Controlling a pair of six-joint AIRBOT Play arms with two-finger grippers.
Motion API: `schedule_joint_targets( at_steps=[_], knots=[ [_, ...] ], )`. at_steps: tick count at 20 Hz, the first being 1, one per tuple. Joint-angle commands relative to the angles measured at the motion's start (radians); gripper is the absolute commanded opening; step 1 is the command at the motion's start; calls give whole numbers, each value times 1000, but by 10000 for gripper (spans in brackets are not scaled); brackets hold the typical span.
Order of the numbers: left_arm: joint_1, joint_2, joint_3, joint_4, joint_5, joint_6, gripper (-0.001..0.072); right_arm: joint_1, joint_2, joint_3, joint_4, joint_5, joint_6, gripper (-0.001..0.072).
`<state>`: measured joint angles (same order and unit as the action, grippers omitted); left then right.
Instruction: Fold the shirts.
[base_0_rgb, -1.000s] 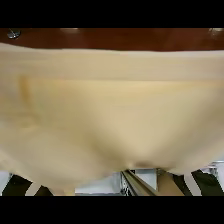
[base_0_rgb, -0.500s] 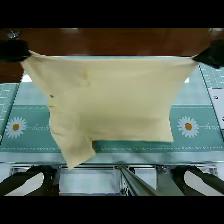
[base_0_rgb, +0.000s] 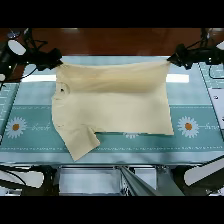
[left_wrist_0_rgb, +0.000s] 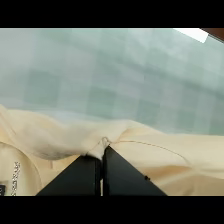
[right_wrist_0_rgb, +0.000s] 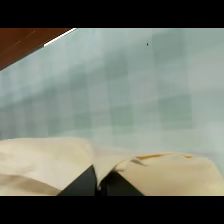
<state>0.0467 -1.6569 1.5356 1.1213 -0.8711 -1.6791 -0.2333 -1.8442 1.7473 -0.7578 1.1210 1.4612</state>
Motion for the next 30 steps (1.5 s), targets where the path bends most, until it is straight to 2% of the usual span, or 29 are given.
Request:
schedule_joint_targets(
  at_steps=[1,3,5,7,9,11,12,16,21,22,23,24,25,27,28,30],
  knots=[
    [26,-50,9,-75,-35,1,20,-1,-77,39,45,69,-20,23],
    [60,-48,55,-86,-168,108,21,-17,-48,39,37,156,-63,23],
    [95,-48,96,-94,-338,179,21,-34,-12,39,23,257,-74,23],
    [115,-51,94,-90,-481,244,21,-35,10,38,-61,345,-79,23],
    [117,-67,68,-54,-576,266,21,-18,11,34,-225,428,-61,23],
    [114,-90,21,-9,-614,265,21,11,10,6,-417,439,11,24],
    [116,-101,-3,8,-618,260,21,25,10,-17,-453,435,14,24],
    [115,-130,-31,23,-626,235,21,66,0,-107,-457,388,29,24],
    [113,-129,-30,0,-652,224,21,80,-16,-113,-447,340,59,25],
    [110,-129,-30,-15,-668,224,31,80,-16,-112,-449,341,69,54],
    [107,-129,-30,-19,-688,224,183,78,-16,-111,-448,345,87,312],
    [101,-128,-30,-21,-724,230,648,72,-13,-111,-446,362,94,649],
    [101,-124,-29,-16,-750,228,702,63,-6,-105,-446,395,90,620],
    [111,-74,-62,53,-772,225,702,28,44,-106,-480,475,60,619],
    [125,-22,-117,111,-758,179,702,-2,102,-124,-510,478,60,619],
    [181,108,-269,116,-676,229,702,-82,261,-233,-518,389,45,619]
  ],
)
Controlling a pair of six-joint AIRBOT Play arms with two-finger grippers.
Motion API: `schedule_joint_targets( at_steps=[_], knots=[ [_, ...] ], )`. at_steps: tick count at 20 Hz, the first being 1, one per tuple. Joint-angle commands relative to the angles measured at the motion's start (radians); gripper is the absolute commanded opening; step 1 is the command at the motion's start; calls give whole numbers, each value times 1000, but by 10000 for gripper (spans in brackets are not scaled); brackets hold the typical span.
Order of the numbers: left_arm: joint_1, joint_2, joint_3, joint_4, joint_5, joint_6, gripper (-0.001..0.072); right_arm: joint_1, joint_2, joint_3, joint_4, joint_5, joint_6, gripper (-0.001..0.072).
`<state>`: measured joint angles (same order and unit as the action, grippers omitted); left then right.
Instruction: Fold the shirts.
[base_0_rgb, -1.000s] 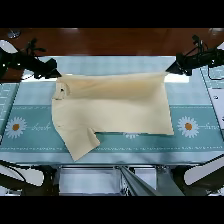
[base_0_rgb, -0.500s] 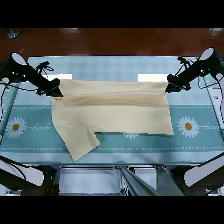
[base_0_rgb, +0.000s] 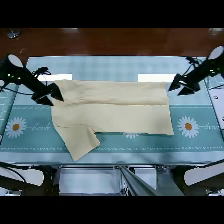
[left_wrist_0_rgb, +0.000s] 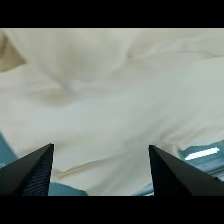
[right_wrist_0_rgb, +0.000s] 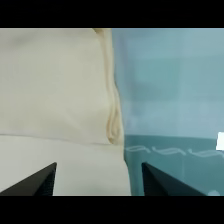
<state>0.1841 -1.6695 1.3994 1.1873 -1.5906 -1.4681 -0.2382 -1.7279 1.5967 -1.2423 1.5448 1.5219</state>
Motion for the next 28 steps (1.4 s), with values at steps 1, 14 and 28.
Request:
schedule_joint_targets(
  at_steps=[1,14,28],
  knots=[
    [76,190,-219,40,86,37,702,-126,240,-185,-21,-121,-12,619],
    [307,708,-1019,-263,425,104,701,-283,895,-1075,382,-361,-209,619],
    [12,690,-1041,-411,517,230,21,-460,872,-973,-21,-299,-57,620]
  ],
)
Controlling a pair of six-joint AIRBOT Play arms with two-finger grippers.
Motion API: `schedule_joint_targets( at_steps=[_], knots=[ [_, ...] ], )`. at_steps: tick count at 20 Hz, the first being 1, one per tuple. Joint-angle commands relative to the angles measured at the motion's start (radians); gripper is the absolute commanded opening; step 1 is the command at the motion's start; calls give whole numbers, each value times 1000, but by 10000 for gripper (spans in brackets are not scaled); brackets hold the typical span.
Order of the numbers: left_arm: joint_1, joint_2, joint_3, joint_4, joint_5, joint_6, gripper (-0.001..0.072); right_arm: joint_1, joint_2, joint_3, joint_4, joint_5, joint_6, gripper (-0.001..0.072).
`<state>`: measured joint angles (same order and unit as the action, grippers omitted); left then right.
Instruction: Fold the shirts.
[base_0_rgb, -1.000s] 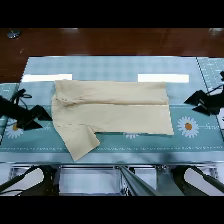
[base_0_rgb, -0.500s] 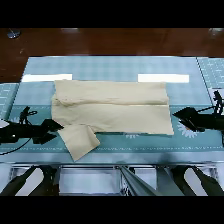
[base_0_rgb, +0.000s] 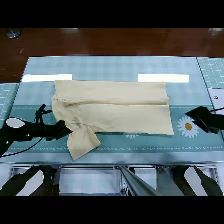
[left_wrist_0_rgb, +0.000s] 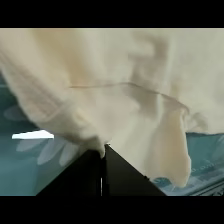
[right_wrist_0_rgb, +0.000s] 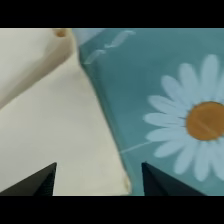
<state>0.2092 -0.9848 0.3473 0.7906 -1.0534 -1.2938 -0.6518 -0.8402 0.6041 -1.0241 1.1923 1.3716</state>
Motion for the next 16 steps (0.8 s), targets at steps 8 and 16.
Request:
schedule_joint_targets(
  at_steps=[8,16],
  knots=[
    [-13,9,58,-18,-19,62,20,167,-161,-93,-159,106,61,619],
    [-12,8,58,-68,0,60,21,201,-364,-88,161,-69,-23,619]
  ],
)
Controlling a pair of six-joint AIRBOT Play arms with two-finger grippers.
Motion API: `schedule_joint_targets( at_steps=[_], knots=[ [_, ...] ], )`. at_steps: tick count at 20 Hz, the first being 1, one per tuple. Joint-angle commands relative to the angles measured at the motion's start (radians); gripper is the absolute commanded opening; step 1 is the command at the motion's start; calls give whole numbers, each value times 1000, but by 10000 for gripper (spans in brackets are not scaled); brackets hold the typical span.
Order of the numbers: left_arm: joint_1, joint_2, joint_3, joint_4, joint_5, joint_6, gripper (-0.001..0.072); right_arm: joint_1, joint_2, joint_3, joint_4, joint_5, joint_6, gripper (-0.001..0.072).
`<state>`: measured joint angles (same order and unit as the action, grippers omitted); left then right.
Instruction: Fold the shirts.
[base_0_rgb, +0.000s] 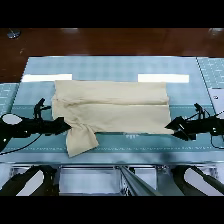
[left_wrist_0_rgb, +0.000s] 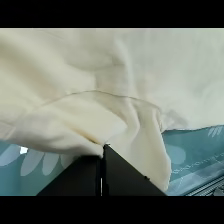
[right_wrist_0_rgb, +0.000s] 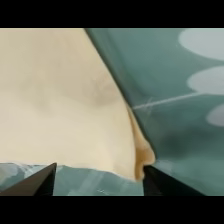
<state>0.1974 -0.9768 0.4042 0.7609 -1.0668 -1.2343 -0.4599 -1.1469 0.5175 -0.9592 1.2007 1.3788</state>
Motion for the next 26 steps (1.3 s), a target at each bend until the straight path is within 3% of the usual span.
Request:
schedule_joint_targets(
  at_steps=[1,3,4,5,7,11,13,19,26],
  knots=[
    [-1,0,1,-58,23,0,21,9,-67,-1,109,-87,-32,619],
    [0,0,1,-66,47,0,21,9,-74,-1,130,-107,-43,600],
    [0,0,1,-66,51,0,21,9,-74,2,142,-110,-67,400],
    [2,0,2,-66,51,0,21,9,-74,8,154,-95,-120,17],
    [13,0,13,-90,37,0,21,9,-74,43,163,-37,-188,24],
    [76,-9,118,-97,21,11,21,9,-76,181,148,-29,-149,23],
    [101,-66,180,-97,21,11,21,19,-97,246,227,-28,-175,24],
    [80,-429,520,-174,18,1,21,137,-307,505,262,-65,-117,24],
    [51,-791,965,-174,-97,-119,20,188,-541,769,262,-84,-48,24]
  ],
)
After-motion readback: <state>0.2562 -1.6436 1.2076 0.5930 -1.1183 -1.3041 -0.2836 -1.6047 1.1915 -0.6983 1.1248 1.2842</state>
